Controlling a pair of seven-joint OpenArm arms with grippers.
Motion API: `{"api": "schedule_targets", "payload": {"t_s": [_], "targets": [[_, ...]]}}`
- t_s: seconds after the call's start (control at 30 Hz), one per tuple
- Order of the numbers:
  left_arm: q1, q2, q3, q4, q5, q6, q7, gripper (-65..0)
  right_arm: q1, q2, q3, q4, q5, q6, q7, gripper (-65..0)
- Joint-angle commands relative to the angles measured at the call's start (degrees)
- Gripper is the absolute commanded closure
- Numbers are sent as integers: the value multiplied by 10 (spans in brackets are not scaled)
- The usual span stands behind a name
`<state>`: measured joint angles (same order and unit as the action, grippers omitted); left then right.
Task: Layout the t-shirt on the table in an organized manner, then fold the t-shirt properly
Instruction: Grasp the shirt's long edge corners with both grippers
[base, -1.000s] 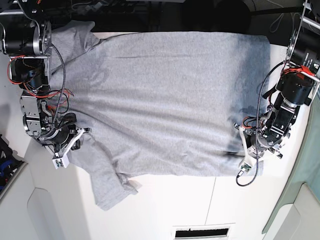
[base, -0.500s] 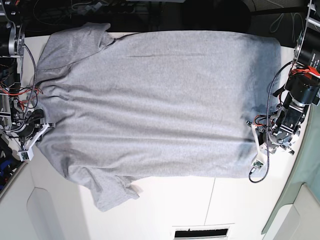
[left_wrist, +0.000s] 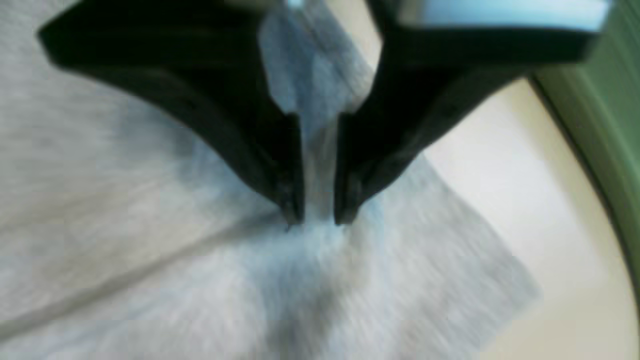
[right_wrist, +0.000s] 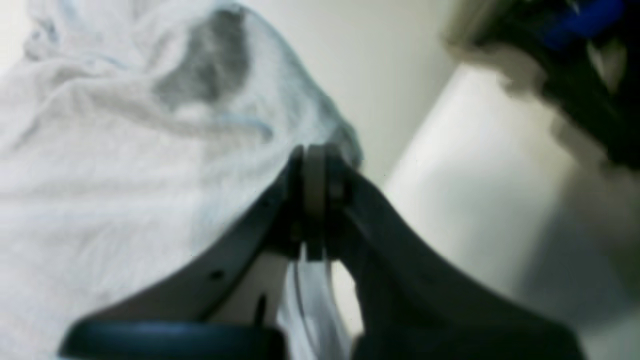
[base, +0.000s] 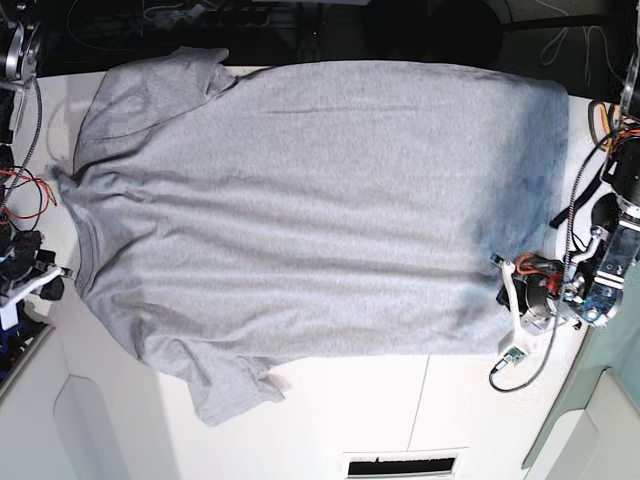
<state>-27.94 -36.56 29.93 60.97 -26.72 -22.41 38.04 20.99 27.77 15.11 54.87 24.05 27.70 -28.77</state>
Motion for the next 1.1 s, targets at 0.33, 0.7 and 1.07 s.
{"api": "schedule_targets", "payload": {"t_s": [0.33,0.7,1.07], "targets": [[154,-75,-259,138,-251,-140,158,-280,-237,29,180,216,174,42,-93,0],[339,-75,-425,179,-387,-176,216,-288,-386,30,213,224,251,42,-149,-155],[445,-54,-425,237,-391,-176,209,-288,-412,0,208,224,274,50,-160,-167]]}}
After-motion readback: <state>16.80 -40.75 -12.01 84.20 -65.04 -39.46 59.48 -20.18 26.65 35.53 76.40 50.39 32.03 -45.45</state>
